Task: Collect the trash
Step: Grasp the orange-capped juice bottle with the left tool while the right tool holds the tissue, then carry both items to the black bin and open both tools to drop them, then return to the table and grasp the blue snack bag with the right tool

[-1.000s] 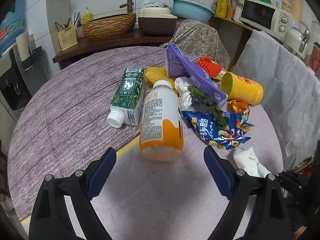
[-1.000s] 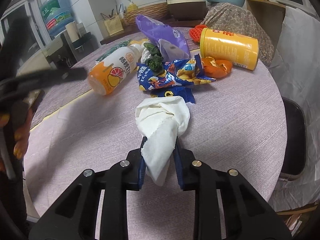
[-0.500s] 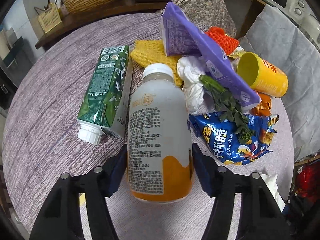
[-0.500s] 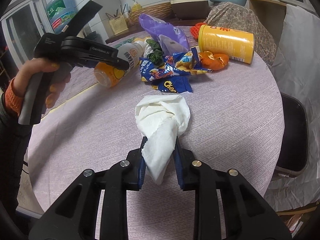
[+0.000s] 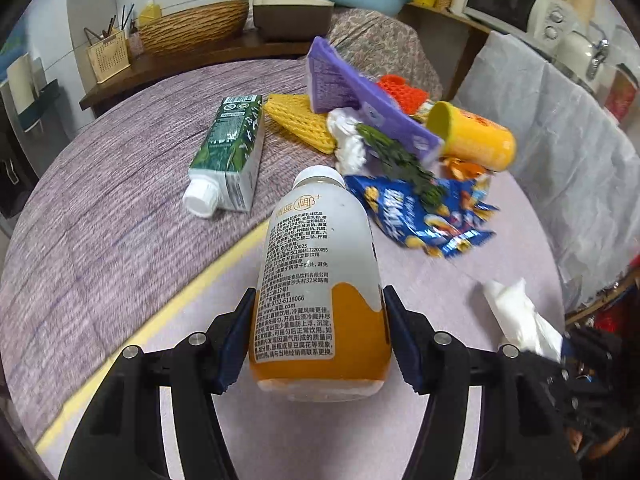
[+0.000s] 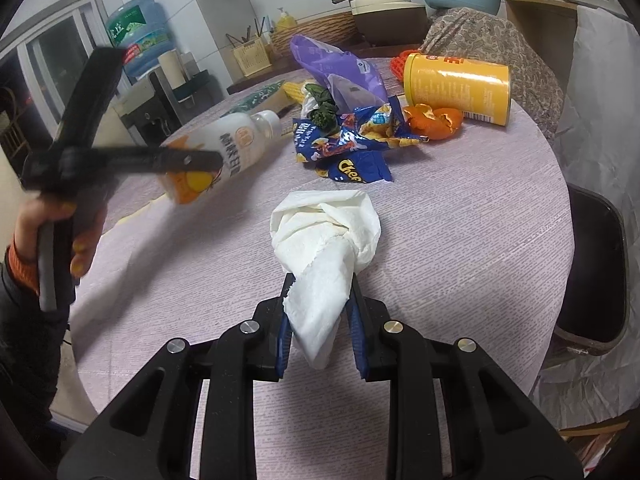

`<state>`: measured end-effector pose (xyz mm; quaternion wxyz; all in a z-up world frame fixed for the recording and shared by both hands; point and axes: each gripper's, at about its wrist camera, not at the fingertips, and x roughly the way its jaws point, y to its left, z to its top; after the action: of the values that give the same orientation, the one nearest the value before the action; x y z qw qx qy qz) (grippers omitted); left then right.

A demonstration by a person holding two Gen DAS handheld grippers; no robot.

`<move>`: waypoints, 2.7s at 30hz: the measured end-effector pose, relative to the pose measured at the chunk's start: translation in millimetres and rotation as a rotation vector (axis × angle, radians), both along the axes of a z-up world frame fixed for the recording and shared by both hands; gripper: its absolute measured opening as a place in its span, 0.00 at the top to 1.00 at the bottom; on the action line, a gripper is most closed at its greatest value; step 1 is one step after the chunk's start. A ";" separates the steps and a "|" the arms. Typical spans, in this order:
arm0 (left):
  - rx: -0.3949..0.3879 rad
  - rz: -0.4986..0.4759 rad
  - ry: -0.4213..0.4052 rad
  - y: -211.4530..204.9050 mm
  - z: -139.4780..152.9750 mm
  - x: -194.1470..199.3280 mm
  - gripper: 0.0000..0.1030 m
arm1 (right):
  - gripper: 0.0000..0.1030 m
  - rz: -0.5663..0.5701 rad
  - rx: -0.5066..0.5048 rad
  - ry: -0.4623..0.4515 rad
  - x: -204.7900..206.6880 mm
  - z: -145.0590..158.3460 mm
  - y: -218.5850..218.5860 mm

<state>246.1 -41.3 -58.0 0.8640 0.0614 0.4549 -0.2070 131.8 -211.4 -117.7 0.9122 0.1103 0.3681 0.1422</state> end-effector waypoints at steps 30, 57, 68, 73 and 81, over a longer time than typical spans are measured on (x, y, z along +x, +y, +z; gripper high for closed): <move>0.039 -0.436 0.189 -393.7 -56.0 -6.9 0.41 | 0.76 -0.708 0.129 0.109 -11.7 -98.3 -290.9; 0.209 -0.370 0.321 -460.4 -161.7 28.6 0.40 | 0.34 -0.729 -0.039 0.188 3.9 -157.6 -323.5; 0.123 -0.393 0.321 -444.4 -122.6 23.9 0.27 | 0.33 -0.780 0.012 0.159 -16.3 -140.1 -322.5; 0.025 -0.446 0.180 -400.1 -56.8 -3.2 0.18 | 0.33 -0.801 0.035 0.111 -29.7 -111.8 -312.7; -0.106 -0.363 0.050 -263.0 4.2 -22.8 0.06 | 0.28 -0.609 0.074 -0.034 -21.5 -41.8 -243.0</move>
<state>223.3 -304.3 -53.8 0.8027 0.0918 0.4463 -0.3847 110.3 -454.4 -159.5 0.9143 0.2464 0.2972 -0.1227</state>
